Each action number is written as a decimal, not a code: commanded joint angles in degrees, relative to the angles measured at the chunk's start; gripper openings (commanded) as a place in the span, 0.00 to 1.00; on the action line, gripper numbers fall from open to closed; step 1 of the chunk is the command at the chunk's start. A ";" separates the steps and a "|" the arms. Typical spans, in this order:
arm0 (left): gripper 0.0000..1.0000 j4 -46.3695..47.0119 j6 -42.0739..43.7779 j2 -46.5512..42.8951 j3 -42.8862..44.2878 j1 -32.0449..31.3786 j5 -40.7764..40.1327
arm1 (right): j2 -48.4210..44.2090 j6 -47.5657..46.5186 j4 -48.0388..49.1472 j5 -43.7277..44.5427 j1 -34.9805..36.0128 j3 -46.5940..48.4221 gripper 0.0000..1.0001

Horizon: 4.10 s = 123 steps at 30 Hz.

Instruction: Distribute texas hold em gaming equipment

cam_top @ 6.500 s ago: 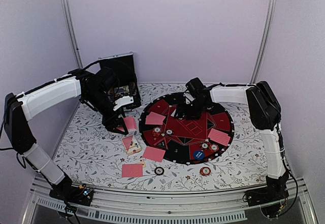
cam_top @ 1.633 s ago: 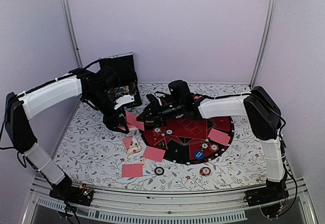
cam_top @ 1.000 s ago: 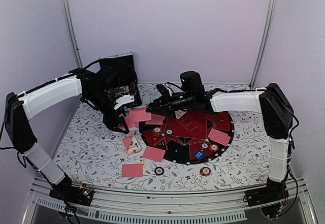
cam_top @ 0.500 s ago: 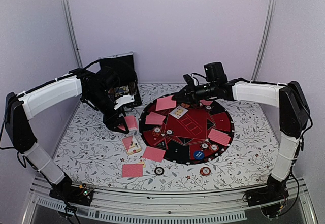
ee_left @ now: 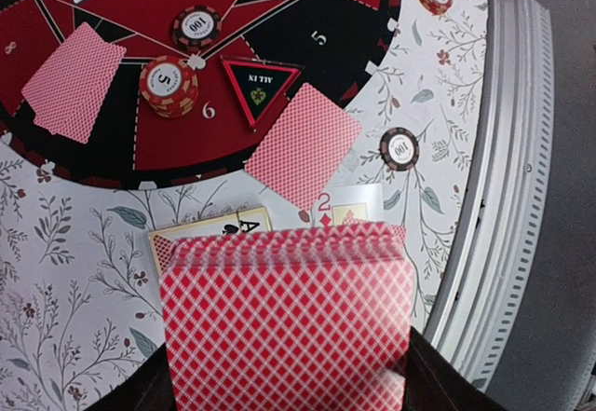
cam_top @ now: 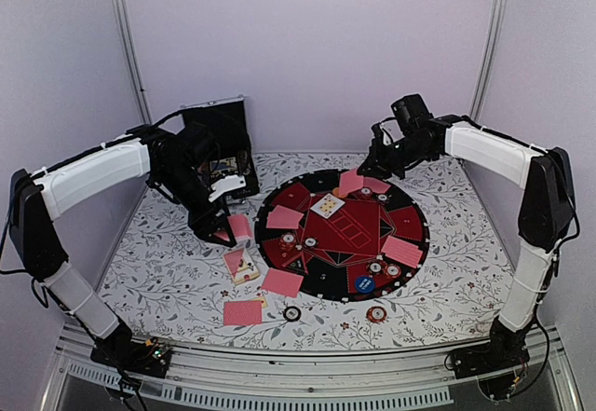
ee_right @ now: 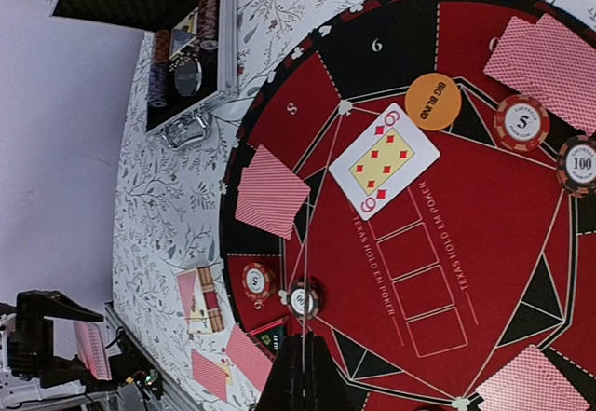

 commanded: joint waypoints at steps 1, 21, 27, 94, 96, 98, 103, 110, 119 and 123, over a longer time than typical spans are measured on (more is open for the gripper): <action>0.00 -1.51 -0.39 -0.87 2.69 0.46 0.11 | 2.30 -5.26 -7.17 10.87 0.10 3.17 0.00; 0.00 -0.59 0.21 -1.00 2.11 0.81 0.63 | 18.50 -16.41 -20.84 57.56 9.16 26.16 0.00; 0.00 -0.80 0.41 -0.52 2.36 0.81 0.21 | 29.77 -21.42 -23.21 68.62 14.38 34.66 0.00; 0.00 -1.60 1.26 -2.27 2.67 0.77 -0.95 | 25.72 -13.62 -15.45 33.39 15.61 32.31 0.78; 0.00 -1.60 1.28 -2.19 2.85 0.81 -0.96 | 23.40 -12.53 -14.23 30.36 14.85 31.03 0.81; 0.00 -1.60 1.18 -2.02 3.15 0.81 -0.96 | 19.91 -11.29 -11.99 26.68 14.34 28.31 0.83; 0.00 -1.56 1.20 -1.69 3.81 0.81 -0.83 | 11.68 -5.90 -3.26 11.17 13.98 20.31 0.83; 0.00 -1.18 1.11 -1.62 3.93 0.74 -0.73 | 6.27 8.64 18.88 -12.71 14.47 2.88 0.84; 0.00 -0.90 0.91 -1.18 4.60 0.72 -0.70 | 7.39 17.74 29.88 -19.46 19.58 -0.95 0.85; 0.00 -0.83 0.93 -1.08 4.93 0.72 -0.84 | 9.96 20.91 33.46 -21.58 21.51 -0.56 0.86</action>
